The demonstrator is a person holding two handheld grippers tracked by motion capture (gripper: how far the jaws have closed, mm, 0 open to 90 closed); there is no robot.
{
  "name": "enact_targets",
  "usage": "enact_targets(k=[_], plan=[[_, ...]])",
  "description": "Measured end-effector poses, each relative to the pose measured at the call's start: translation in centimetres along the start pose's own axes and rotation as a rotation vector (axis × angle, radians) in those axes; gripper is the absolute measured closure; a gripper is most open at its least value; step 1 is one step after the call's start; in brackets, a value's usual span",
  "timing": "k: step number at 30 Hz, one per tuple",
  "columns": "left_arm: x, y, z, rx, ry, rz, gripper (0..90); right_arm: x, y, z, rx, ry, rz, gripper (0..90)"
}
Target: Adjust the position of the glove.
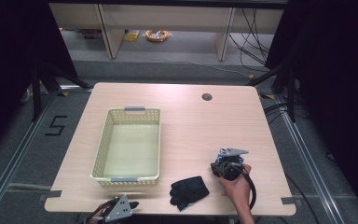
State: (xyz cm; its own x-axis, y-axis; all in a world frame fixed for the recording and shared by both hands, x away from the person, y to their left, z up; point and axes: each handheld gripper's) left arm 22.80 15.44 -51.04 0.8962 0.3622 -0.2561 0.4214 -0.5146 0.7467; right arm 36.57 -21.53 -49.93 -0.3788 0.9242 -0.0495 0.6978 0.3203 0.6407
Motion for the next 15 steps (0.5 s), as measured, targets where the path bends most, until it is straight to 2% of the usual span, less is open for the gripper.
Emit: enact_targets(k=[2,3,4,5,7,8,9,10,12,14,15], plan=[[0.0,0.0,-0.1,-0.007,0.000,0.010,18.4,-0.3,-0.6,-0.6,0.003,0.002,0.019,90.0],[0.0,0.0,-0.1,-0.007,0.000,0.010,18.4,-0.6,-0.9,-0.8,-0.009,-0.001,-0.003,90.0],[-0.1,0.0,0.0,-0.014,0.001,-0.004,18.4,-0.6,-0.9,-0.8,-0.009,-0.001,-0.003,90.0],[0.1,0.0,0.0,0.004,0.000,0.002,18.4,-0.8,-1.6,-1.5,0.016,-0.001,0.020,90.0],[0.0,0.0,0.0,0.000,0.000,0.000,18.4,-1.0,-1.8,-1.7,0.019,0.006,0.022,90.0],[-0.1,0.0,0.0,-0.010,-0.003,-0.007,18.4,-1.2,-2.3,-1.7,-0.016,-0.008,0.035,90.0],[-0.1,0.0,0.0,-0.011,-0.003,-0.006,18.4,-1.8,-2.6,-2.1,-0.002,0.013,0.023,90.0],[0.0,0.1,-0.1,-0.004,-0.001,0.020,18.4,-2.0,-2.9,-2.4,-0.003,-0.004,0.033,90.0],[-0.1,0.0,0.0,-0.008,-0.001,-0.002,18.4,-2.5,-3.5,-2.8,-0.011,-0.013,0.025,90.0],[-0.1,0.0,0.0,-0.012,0.003,-0.006,18.4,-2.9,-4.0,-3.2,-0.004,-0.009,0.054,90.0],[0.0,0.0,0.0,0.001,0.002,0.002,18.4,-3.0,-4.2,-3.6,0.028,-0.010,0.074,90.0]])
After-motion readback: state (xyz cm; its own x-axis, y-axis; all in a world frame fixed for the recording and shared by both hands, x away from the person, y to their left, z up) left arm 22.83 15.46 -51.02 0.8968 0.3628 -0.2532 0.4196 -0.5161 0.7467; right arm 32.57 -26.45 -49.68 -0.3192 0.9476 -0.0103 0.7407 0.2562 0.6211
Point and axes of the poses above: each handheld gripper's, and its own axes: z roughly forward along the jaws, y roughly out of its top, x roughly to its left, and after that the axes turned 13 degrees about -y, right-handed
